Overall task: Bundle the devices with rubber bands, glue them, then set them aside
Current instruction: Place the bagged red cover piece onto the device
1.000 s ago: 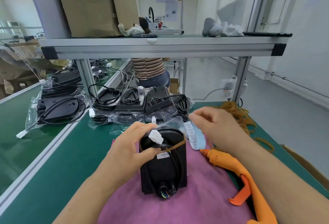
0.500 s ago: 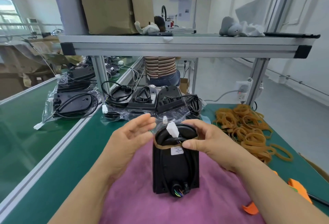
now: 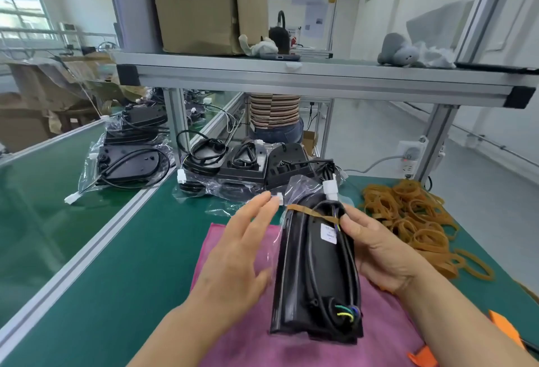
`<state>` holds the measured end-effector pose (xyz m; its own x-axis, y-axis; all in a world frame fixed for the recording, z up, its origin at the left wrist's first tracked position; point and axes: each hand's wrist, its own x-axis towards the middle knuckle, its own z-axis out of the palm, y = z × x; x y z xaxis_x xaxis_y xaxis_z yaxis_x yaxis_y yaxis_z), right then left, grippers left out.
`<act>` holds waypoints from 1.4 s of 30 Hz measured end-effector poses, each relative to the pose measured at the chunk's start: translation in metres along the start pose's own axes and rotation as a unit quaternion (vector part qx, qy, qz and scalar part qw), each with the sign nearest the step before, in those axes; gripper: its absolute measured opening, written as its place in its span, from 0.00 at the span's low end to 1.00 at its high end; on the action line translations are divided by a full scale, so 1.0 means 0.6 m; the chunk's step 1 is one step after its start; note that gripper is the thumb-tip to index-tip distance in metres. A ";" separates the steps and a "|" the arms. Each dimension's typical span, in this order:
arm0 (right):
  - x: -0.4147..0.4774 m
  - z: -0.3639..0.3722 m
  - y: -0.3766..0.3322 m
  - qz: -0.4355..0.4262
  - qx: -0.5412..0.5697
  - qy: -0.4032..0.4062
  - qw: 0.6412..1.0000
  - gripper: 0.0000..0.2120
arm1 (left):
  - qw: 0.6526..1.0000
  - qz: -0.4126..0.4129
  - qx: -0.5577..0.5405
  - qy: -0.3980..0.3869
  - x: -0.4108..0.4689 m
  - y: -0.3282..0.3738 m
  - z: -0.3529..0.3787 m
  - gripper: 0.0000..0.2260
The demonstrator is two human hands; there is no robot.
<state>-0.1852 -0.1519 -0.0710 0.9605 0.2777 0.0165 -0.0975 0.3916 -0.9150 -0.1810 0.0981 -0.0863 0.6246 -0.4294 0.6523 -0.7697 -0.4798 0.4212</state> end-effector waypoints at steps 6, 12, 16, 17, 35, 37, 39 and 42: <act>-0.006 0.022 0.007 0.083 0.003 0.025 0.996 0.34 | 0.987 0.155 0.035 0.017 0.011 0.017 0.000 0.24; -0.003 0.029 0.014 0.178 -0.053 0.064 0.980 0.18 | 0.996 0.069 -0.055 -0.022 0.001 0.030 -0.011 0.22; -0.004 0.048 0.004 0.156 -0.106 0.055 0.980 0.17 | 0.992 -0.002 -0.120 -0.024 0.001 0.041 -0.021 0.23; -0.007 0.053 -0.002 0.157 -0.139 0.054 0.976 0.18 | 0.991 -0.020 -0.131 -0.025 -0.001 0.039 -0.023 0.23; -0.033 0.046 0.007 0.041 -0.252 0.067 0.965 0.22 | 0.904 -0.360 -0.191 -0.130 -0.004 0.008 -0.022 0.21; -0.035 0.046 0.020 0.069 -0.277 0.108 0.952 0.29 | 0.889 -0.386 -0.185 -0.165 -0.008 0.008 -0.012 0.23; -0.034 0.050 0.033 0.100 -0.320 0.128 0.933 0.32 | 0.877 -0.405 -0.177 -0.190 -0.012 0.008 -0.003 0.23; -0.028 0.045 0.047 0.129 -0.397 0.190 0.888 0.32 | 0.854 -0.424 -0.203 -0.222 -0.018 0.010 0.007 0.18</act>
<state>-0.2111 -0.1216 -0.0862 0.9661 -0.1080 -0.2343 -0.2580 -0.4266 -0.8669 -0.1917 0.0965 -0.0935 0.8997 -0.3500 -0.2609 0.0585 -0.4956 0.8666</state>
